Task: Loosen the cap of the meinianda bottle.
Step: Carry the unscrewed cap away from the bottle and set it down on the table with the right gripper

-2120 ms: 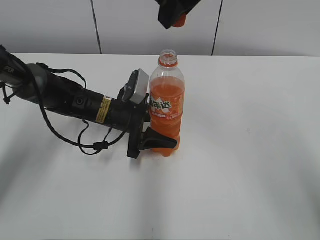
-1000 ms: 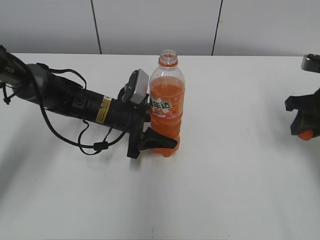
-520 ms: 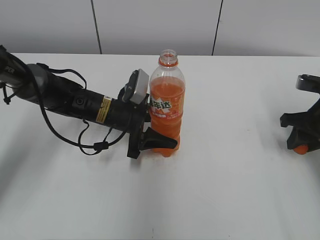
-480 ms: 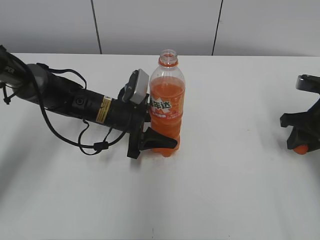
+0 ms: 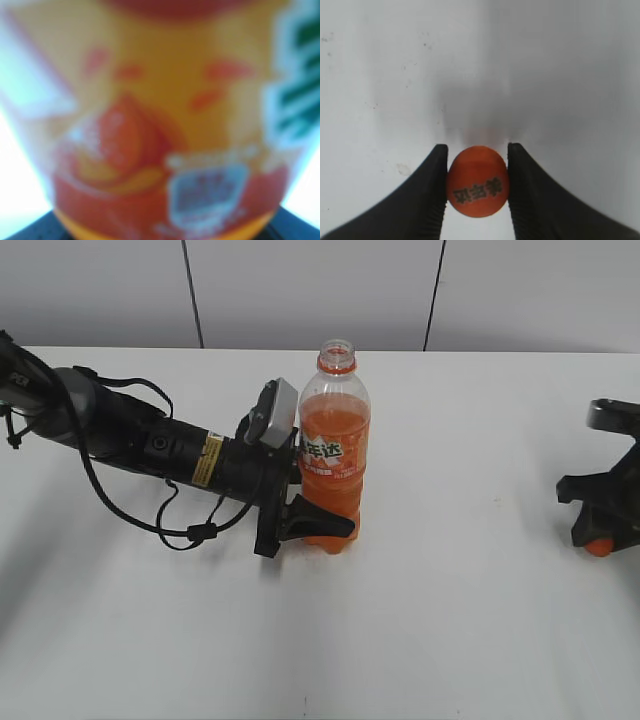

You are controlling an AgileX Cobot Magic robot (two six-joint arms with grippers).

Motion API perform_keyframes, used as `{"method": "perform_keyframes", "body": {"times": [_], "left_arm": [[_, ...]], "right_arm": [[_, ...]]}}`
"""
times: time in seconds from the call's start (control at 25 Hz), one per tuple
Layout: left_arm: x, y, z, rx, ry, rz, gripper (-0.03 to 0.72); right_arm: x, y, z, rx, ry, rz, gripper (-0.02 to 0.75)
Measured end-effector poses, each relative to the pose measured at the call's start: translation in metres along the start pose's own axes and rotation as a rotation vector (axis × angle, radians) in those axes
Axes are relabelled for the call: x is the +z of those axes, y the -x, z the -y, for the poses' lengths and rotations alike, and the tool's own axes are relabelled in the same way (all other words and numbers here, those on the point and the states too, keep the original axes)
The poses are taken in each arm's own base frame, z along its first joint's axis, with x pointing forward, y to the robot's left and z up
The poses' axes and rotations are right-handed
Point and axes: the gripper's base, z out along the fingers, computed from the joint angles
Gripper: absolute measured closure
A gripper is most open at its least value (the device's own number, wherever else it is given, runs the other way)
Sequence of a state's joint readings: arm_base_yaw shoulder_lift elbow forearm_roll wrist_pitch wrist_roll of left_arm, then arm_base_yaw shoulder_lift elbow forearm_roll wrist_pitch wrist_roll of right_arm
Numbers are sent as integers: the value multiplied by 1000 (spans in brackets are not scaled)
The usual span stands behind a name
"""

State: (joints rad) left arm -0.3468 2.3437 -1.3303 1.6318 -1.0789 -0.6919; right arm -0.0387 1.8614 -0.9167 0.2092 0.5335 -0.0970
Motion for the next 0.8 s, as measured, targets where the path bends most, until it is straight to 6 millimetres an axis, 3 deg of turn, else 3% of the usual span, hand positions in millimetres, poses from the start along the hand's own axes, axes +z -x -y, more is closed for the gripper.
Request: {"method": "perform_keyframes", "body": {"times": [0.6,0.68,0.8], "left_arm": [[0,0,0,0,0,0,281],[0,0,0,0,0,0,281],[0,0,0,0,0,0,281]], "right_arm": [[8,-2,1,2,-3,-27,463],[8,-2,1,2,-3,-27,429],[8,-2,1,2,-3,-28,321]]}}
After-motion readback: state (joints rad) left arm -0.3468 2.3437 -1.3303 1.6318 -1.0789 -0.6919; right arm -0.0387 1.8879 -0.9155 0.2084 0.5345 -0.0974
